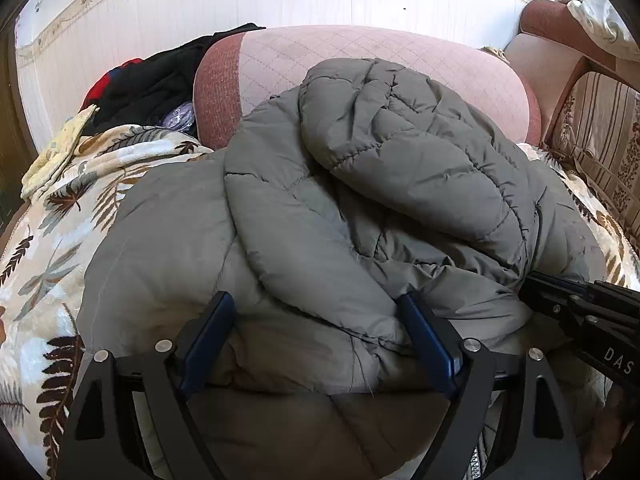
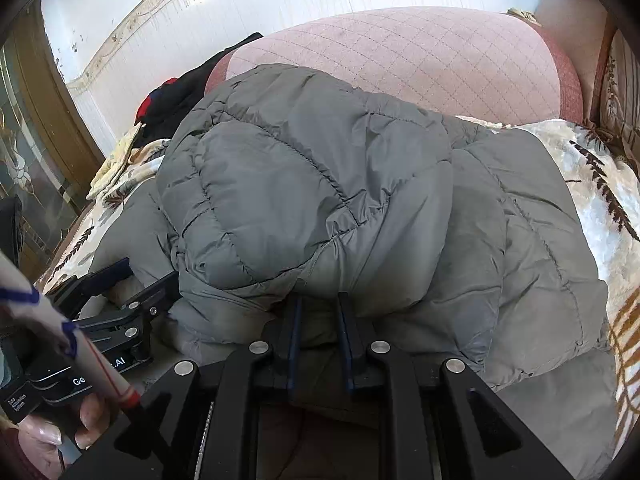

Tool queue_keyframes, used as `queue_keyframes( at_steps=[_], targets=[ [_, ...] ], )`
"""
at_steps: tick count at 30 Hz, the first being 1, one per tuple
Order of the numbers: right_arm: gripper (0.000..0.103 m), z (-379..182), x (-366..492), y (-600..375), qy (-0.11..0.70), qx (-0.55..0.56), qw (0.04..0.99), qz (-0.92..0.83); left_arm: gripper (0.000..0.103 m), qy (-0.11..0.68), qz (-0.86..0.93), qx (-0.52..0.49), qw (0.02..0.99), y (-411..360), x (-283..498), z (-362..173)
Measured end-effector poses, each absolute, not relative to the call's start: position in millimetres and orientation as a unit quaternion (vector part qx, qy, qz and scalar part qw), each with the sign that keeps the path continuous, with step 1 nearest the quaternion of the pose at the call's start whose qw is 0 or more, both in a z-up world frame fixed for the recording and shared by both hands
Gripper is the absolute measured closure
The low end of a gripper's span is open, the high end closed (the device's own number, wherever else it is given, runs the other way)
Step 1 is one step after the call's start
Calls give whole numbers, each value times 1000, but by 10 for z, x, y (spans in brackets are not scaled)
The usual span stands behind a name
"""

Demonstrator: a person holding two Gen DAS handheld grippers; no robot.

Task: Fold large clothes

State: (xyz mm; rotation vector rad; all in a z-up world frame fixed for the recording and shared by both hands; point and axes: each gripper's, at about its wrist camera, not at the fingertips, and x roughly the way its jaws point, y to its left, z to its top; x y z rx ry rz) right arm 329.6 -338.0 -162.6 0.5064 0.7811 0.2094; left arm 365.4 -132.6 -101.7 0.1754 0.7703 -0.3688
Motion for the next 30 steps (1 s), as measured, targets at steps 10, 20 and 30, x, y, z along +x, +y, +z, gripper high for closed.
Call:
queue_keyframes(
  at_steps=[10, 20, 30],
  targets=[
    [77, -1169, 3245, -3597, 325, 242, 909, 98, 18, 372, -178, 86, 907, -1324, 3645, -1020],
    [70, -1211, 3894, -3474, 365, 185, 910, 67, 18, 371, -180, 85, 907, -1318, 3649, -1015],
    [69, -1561, 3878, -3337, 390, 169, 902, 70, 18, 343, -163, 62, 923, -1181, 3669, -849]
  ],
)
